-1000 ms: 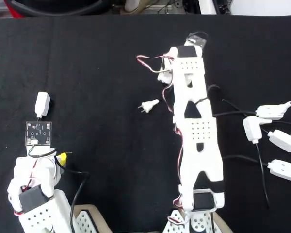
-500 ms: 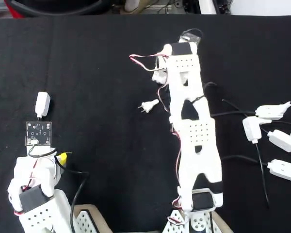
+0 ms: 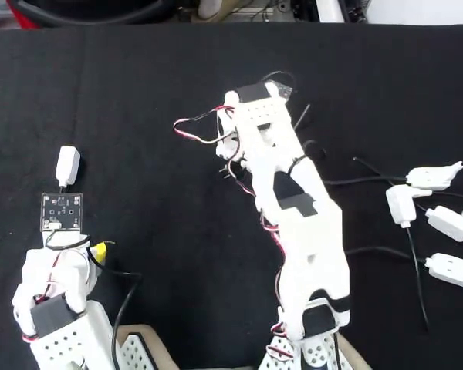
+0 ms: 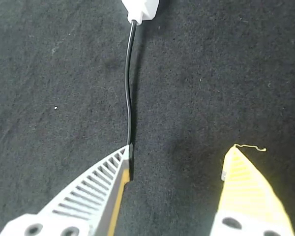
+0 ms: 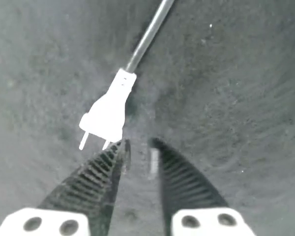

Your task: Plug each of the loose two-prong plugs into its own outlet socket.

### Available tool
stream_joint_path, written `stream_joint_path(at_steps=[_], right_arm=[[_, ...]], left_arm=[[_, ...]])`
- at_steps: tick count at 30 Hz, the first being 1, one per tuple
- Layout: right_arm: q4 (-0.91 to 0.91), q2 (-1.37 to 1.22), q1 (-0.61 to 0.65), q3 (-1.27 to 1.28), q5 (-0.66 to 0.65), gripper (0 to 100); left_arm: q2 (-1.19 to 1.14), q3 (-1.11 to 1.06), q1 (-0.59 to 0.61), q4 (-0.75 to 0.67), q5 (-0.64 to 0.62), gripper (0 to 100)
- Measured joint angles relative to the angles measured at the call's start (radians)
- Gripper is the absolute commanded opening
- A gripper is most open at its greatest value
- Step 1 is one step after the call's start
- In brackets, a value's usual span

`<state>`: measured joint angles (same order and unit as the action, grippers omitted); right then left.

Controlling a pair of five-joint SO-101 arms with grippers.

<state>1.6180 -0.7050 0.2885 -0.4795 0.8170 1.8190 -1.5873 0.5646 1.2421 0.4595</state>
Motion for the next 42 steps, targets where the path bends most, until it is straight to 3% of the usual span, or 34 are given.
stream_joint_path(at_steps=[15,28,31,34,42], right_arm=[[-0.112,-0.011,0.0,-0.005,0.104,18.5],[-0.201,-0.084,0.003,-0.015,0.112,18.3],[-0.201,-0.084,0.014,-0.015,0.112,13.3],[-0.192,-0.084,0.015,-0.015,0.112,0.7],[-0.121,-0.087,0.015,-0.028,0.11,1.2]], left_arm=[[0.0,0.0,0.0,0.0,0.0,30],[0.0,0.0,0.0,0.0,0.0,30],[0.0,0.0,0.0,0.0,0.0,30],[0.0,0.0,0.0,0.0,0.0,30],[0.0,0.0,0.0,0.0,0.0,30]])
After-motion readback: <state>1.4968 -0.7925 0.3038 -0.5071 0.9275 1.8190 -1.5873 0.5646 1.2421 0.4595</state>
